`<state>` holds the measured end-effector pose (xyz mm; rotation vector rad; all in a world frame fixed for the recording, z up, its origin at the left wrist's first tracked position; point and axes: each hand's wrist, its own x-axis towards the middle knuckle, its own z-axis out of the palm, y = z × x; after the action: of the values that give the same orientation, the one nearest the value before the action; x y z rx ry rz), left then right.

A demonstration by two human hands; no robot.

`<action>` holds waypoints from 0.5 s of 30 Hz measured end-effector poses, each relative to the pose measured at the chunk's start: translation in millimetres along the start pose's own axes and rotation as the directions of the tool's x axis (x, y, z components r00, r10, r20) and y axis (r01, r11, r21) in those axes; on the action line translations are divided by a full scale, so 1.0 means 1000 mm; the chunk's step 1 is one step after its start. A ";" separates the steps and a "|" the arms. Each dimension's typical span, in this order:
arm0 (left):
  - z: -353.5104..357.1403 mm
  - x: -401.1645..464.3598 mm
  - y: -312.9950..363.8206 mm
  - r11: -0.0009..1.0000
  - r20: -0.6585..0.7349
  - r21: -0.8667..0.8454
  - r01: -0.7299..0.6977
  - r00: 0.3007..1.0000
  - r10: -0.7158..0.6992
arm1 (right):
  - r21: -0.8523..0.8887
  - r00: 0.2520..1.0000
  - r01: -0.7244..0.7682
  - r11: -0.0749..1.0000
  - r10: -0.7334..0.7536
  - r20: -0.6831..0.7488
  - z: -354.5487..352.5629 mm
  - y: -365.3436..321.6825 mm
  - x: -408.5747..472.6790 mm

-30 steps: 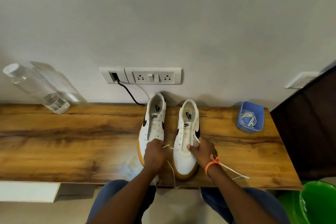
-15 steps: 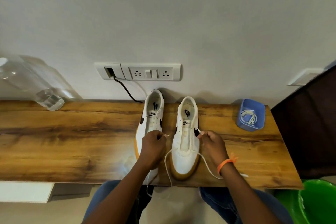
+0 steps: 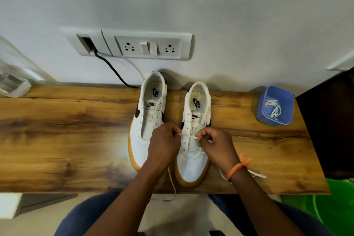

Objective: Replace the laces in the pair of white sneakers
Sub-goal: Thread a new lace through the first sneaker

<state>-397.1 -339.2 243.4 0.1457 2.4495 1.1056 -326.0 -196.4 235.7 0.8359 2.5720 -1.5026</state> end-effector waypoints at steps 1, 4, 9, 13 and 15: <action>0.001 0.000 -0.001 1.000 0.009 0.013 0.011 1.000 -0.012 | -0.008 1.000 0.022 1.000 -0.022 0.003 0.000 0.000 -0.001; 0.000 0.001 -0.004 0.999 0.011 0.030 0.013 1.000 -0.013 | -0.010 0.997 0.075 0.997 -0.075 0.000 0.001 0.000 0.000; -0.004 -0.002 -0.007 0.994 -0.017 0.078 -0.077 0.997 0.078 | -0.123 0.973 0.207 0.970 -0.217 -0.075 -0.001 0.014 -0.002; 0.001 -0.008 -0.013 0.996 0.014 0.076 -0.046 0.999 0.045 | -0.284 0.926 0.302 0.910 -0.350 -0.138 0.010 0.025 -0.011; 0.005 -0.013 -0.014 0.998 0.034 0.053 -0.040 0.999 0.038 | -0.311 0.915 0.311 0.898 -0.372 -0.159 0.018 0.026 -0.015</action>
<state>-381.9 -348.4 234.8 0.2272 2.4576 1.0460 -304.8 -207.5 210.3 0.5553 3.1322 -1.1128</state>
